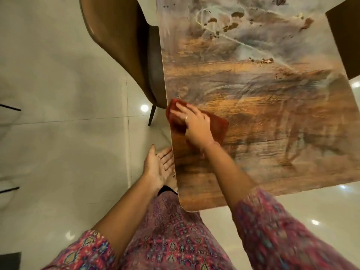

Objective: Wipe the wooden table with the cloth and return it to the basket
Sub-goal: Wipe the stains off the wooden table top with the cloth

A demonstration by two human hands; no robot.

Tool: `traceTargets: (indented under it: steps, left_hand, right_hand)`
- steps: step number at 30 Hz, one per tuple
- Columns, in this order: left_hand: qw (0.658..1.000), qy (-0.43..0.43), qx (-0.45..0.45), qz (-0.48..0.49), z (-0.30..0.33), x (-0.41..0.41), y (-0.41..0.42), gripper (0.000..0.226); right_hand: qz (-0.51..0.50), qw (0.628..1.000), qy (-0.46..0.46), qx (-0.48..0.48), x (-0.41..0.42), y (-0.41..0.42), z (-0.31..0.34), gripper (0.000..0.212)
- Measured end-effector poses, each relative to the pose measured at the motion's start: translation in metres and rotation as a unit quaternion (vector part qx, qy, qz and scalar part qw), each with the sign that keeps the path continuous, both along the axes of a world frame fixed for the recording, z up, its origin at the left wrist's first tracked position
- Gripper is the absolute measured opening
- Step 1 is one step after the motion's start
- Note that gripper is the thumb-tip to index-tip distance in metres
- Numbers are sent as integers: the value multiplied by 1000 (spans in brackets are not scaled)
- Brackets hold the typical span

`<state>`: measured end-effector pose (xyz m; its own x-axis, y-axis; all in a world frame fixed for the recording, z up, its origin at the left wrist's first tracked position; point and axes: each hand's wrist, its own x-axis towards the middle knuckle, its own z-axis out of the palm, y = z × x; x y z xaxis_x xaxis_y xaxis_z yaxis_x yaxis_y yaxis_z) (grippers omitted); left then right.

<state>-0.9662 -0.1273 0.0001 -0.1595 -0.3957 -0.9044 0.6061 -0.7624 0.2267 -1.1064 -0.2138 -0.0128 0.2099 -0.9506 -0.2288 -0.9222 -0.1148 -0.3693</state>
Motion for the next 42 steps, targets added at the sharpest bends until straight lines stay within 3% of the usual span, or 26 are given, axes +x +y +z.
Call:
traceTargets:
  steps: [3,6,11,14,16,19,23,26,28,30,34,36,37,39,42]
  left_hand:
    - [1000,-2,-1,-17,-3,4,-14,57]
    - [1000,-2,-9,-24,-10,13,-32,58]
    - [999,21,-25,-1,-17,30,-72,56]
    - [999,6,-31,-39,-15,28,-106,47]
    - [997,-11,-35,-67,-12,23,-130,41]
    - [992,-35,-41,-110,-5,12,-166,32]
    - [977,-69,-43,-198,2,4,-206,28]
    - [969,-75,-36,-231,0,12,-231,27]
    - [969,-72,-40,-234,-3,19,-246,31]
    - [974,-59,-40,-216,-5,25,-260,38]
    - [975,-51,-38,-213,-3,27,-288,50]
    - [971,-55,-38,-231,-2,26,-300,52]
    - [968,-57,-40,-241,-2,25,-305,53]
    - [963,-64,-44,-259,-3,25,-313,54]
    - [959,-62,-48,-273,-4,27,-317,51]
  right_hand:
    - [-32,999,-9,29,3,-109,7,73]
    - [-30,999,5,35,8,-139,7,73]
    - [-36,999,-26,-15,10,4,2,72]
    - [-24,998,-48,28,6,106,9,71]
    - [-13,996,-65,57,1,129,11,69]
    - [-40,998,-39,39,-8,87,11,57]
    - [-215,976,41,-5,-70,-23,4,50]
    - [-418,907,49,8,-126,-86,9,46]
    - [-502,864,38,4,-111,-101,7,45]
    - [-477,876,56,-35,-53,-96,0,46]
    - [-259,966,14,-24,67,-39,-3,51]
    - [-178,984,-7,-17,47,-31,4,52]
    - [-189,982,9,-27,20,-37,4,52]
    - [-334,940,63,-28,-41,-57,3,51]
    - [-618,784,49,17,-98,-88,10,49]
